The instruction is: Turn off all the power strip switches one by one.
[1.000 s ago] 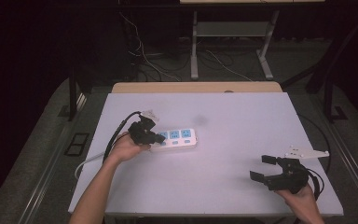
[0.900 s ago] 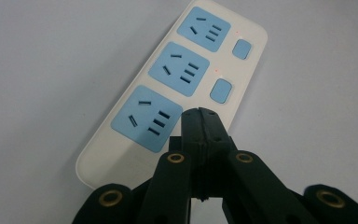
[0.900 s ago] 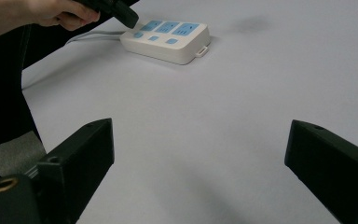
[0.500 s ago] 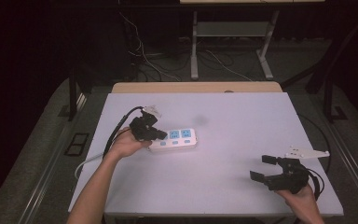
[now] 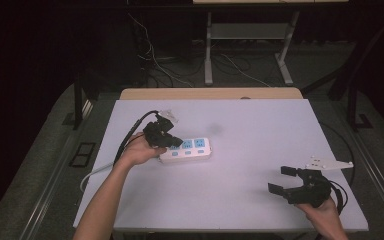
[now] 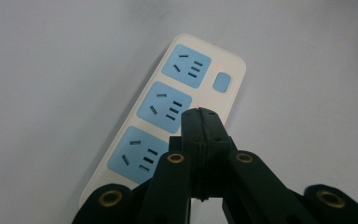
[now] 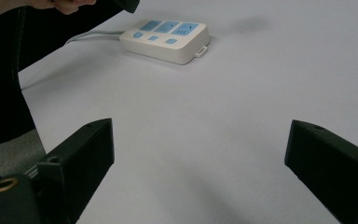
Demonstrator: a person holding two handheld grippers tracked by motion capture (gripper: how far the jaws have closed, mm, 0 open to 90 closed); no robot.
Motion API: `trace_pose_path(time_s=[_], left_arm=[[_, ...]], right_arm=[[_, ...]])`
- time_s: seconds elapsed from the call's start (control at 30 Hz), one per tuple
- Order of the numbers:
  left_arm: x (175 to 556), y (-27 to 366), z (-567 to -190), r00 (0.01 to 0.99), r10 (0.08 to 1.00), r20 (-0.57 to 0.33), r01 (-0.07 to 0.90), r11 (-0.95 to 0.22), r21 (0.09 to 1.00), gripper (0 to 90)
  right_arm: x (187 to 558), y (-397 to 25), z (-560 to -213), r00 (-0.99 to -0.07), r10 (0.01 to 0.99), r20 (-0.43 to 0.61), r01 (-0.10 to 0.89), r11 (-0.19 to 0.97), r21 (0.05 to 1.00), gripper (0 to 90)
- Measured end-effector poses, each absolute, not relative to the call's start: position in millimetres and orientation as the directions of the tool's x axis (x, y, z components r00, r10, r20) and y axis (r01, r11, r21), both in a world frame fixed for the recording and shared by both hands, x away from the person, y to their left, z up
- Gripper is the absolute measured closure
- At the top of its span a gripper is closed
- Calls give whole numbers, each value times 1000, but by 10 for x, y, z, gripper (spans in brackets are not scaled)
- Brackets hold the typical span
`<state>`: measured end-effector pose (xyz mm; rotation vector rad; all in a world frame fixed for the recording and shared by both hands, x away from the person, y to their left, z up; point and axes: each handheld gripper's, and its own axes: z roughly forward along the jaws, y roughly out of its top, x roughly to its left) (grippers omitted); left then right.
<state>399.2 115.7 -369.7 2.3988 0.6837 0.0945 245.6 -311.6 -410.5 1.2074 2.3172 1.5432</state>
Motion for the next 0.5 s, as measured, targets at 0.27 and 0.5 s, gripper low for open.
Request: trace_pose_path(time_s=[0.27, 0.5], left_arm=[[4016, 1074, -3707, 868, 487, -96, 442, -671, 596, 896], [4028, 999, -3743, 873, 480, -90, 434, -678, 593, 895]], right_arm=[[2457, -3111, -4107, -679, 659, 324, 554, 170, 815, 80], [2462, -3104, -4111, -680, 659, 322, 554, 173, 815, 80]])
